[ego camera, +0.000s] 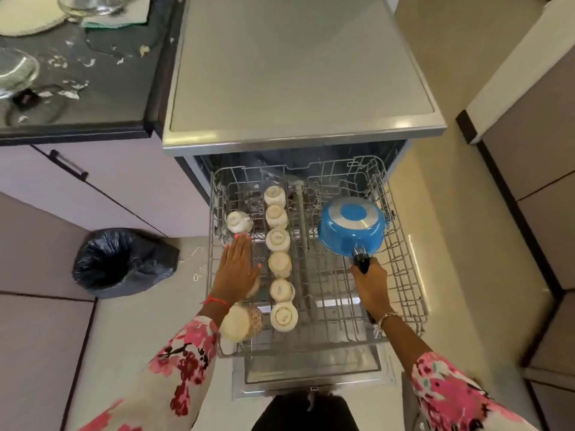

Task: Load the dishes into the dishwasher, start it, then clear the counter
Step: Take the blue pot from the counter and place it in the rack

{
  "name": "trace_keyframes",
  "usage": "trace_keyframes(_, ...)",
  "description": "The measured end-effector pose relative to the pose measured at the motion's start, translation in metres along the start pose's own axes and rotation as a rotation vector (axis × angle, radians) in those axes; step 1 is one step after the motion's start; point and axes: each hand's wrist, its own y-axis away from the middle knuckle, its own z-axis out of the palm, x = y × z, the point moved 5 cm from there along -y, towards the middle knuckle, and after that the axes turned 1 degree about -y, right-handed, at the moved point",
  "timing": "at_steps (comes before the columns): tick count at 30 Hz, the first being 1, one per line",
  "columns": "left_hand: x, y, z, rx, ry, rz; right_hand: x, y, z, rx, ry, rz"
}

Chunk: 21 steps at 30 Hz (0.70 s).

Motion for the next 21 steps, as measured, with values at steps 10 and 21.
trace_keyframes(10, -0.069, -0.111, -0.006, 0.069, 0.001, -0.055, 0.003, -0.114, 0.043, 0.038, 0.139, -0.052)
trace_keyframes(21, -0.096, -0.138, 0.008, 0.143, -0.116, -0.020, 0.037, -0.172, 0.066, 0.074, 0.314, -0.027)
